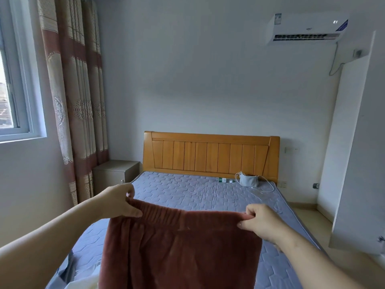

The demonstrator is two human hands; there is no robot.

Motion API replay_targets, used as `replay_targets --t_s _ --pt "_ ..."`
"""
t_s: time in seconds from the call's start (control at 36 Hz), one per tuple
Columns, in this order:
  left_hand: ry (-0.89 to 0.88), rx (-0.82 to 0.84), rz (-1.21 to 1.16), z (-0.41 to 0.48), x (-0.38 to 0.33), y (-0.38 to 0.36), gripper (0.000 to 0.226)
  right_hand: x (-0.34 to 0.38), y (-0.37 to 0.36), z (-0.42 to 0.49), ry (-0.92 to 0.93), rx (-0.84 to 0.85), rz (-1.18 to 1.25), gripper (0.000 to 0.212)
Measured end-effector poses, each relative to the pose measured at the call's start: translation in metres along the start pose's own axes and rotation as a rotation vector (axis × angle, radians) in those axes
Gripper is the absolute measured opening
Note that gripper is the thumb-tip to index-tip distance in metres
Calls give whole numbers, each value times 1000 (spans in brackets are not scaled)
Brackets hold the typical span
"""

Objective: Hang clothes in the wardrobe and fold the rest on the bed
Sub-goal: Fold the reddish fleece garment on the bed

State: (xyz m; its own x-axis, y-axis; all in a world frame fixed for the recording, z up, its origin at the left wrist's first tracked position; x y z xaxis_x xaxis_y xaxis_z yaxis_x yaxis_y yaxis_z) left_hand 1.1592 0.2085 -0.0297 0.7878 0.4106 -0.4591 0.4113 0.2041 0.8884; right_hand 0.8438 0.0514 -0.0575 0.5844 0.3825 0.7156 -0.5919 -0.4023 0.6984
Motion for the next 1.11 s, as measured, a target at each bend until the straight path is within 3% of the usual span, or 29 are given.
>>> replay_targets --t_s 0.08,0.14,0.22,0.33,0.47,0.61,0.69,0.81,0.92,1.03,1.11 --pt "-2 51 218 -1 -17 -10 42 8 -2 2 20 -10 -42 33" --pt "-12 36 328 0 -27 -10 26 10 -6 2 18 16 -29 20" --pt "31 -11 275 -1 -25 -2 27 5 -8 2 -28 46 -18 32" --pt "29 -70 214 -2 -25 7 38 6 -1 1 -47 18 -82 9" --pt "12 -179 201 -5 -41 26 39 33 19 0 52 -171 -87 5" --pt "37 -411 -192 -14 -54 72 27 60 48 3 94 -391 170 3" --pt "43 -527 -577 -14 -53 102 21 80 76 0 124 -521 415 7" --pt "-85 -576 -1094 -20 -86 141 22 114 112 3 180 -574 904 7" --pt "-269 -614 -1392 -41 -139 197 8 175 156 -12 420 -576 1258 25" --pt "-580 -683 -1591 -71 -182 248 11 235 209 -56 823 -655 1319 22" --pt "-750 -705 -1675 -86 -201 260 18 259 227 -78 948 -690 1201 18"
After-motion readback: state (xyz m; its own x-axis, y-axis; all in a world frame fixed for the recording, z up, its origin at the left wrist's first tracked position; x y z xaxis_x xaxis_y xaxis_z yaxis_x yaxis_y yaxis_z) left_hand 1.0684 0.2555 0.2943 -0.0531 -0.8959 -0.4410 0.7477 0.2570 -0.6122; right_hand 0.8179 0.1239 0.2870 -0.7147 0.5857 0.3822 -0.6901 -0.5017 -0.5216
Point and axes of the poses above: each hand's wrist, its own z-axis towards the middle knuckle, its own y-axis out of the back of the hand, x = y × z, the point moved 10 cm from there along z, towards the middle knuckle, and after that the axes turned 9 degrees about x, right-handed, at the moved point
